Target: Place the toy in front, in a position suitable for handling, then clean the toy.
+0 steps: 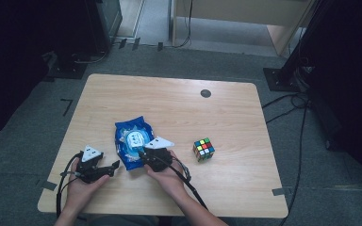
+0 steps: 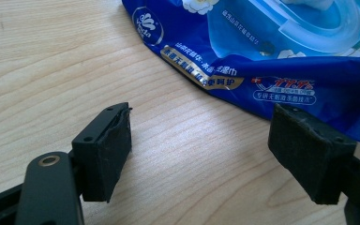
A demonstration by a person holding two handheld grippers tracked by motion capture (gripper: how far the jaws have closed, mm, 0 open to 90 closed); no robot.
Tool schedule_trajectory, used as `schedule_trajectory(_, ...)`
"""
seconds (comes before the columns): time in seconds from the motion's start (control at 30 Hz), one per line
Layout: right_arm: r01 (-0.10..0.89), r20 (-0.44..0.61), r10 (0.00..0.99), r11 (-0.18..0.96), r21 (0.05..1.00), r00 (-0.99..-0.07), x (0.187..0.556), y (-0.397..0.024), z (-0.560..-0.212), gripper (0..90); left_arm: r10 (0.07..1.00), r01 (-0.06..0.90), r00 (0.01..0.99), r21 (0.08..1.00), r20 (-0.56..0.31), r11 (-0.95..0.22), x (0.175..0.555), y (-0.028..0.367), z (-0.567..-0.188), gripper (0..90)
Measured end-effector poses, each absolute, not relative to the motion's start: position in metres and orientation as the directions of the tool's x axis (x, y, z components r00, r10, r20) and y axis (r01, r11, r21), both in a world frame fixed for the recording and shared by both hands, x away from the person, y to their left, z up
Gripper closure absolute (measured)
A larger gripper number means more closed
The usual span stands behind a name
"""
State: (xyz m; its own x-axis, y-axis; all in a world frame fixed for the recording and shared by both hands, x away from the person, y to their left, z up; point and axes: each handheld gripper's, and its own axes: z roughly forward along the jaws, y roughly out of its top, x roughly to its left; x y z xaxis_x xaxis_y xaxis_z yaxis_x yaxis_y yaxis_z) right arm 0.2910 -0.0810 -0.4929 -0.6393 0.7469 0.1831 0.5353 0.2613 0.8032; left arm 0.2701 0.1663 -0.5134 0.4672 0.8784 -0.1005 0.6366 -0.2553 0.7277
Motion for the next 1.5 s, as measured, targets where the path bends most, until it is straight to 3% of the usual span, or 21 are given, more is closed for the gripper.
schedule_trajectory(0.33, 0.571, 0.191, 0.768, 0.261, 0.779, -0.611, 0.305, -0.076, -0.485, 74.1, 0.874, 0.637, 0.476, 0.724, -0.100, -0.265, 0.271, 0.166, -0.514, 22.1)
schedule_trajectory(0.53, 0.595, 0.183, 0.755, 0.318, 0.738, -0.630, 0.309, -0.068, -0.483, 73.7, 0.873, 0.636, 0.478, 0.723, -0.094, -0.271, 0.271, 0.166, -0.514, 22.1)
schedule_trajectory(0.6, 0.600, 0.183, 0.753, 0.327, 0.730, -0.633, 0.310, -0.065, -0.483, 71.0, 0.872, 0.635, 0.480, 0.722, -0.093, -0.273, 0.271, 0.166, -0.514, 22.1)
schedule_trajectory(0.7, 0.617, 0.181, 0.756, 0.344, 0.708, -0.629, 0.312, -0.061, -0.479, 60.1, 0.872, 0.633, 0.481, 0.724, -0.089, -0.275, 0.271, 0.165, -0.514, 22.1)
schedule_trajectory(0.97, 0.580, 0.088, 0.792, 0.362, 0.730, -0.605, 0.312, -0.054, -0.478, 56.5, 0.872, 0.631, 0.483, 0.723, -0.083, -0.282, 0.270, 0.164, -0.514, 22.1)
schedule_trajectory(1.1, 0.549, 0.035, 0.789, 0.394, 0.737, -0.614, 0.310, -0.050, -0.480, 58.8, 0.871, 0.630, 0.484, 0.723, -0.080, -0.283, 0.270, 0.164, -0.514, 22.2)
schedule_trajectory(1.17, 0.525, 0.008, 0.817, 0.364, 0.770, -0.577, 0.312, -0.053, -0.477, 66.1, 0.872, 0.629, 0.483, 0.725, -0.082, -0.281, 0.269, 0.164, -0.514, 22.2)
schedule_trajectory(1.23, 0.509, -0.003, 0.827, 0.348, 0.787, -0.561, 0.313, -0.055, -0.475, 67.8, 0.871, 0.629, 0.485, 0.724, -0.081, -0.283, 0.269, 0.164, -0.514, 22.2)
schedule_trajectory(1.5, 0.504, 0.036, 0.798, 0.345, 0.792, -0.602, 0.314, -0.059, -0.474, 70.1, 0.869, 0.629, 0.487, 0.724, -0.083, -0.284, 0.269, 0.164, -0.514, 22.3)
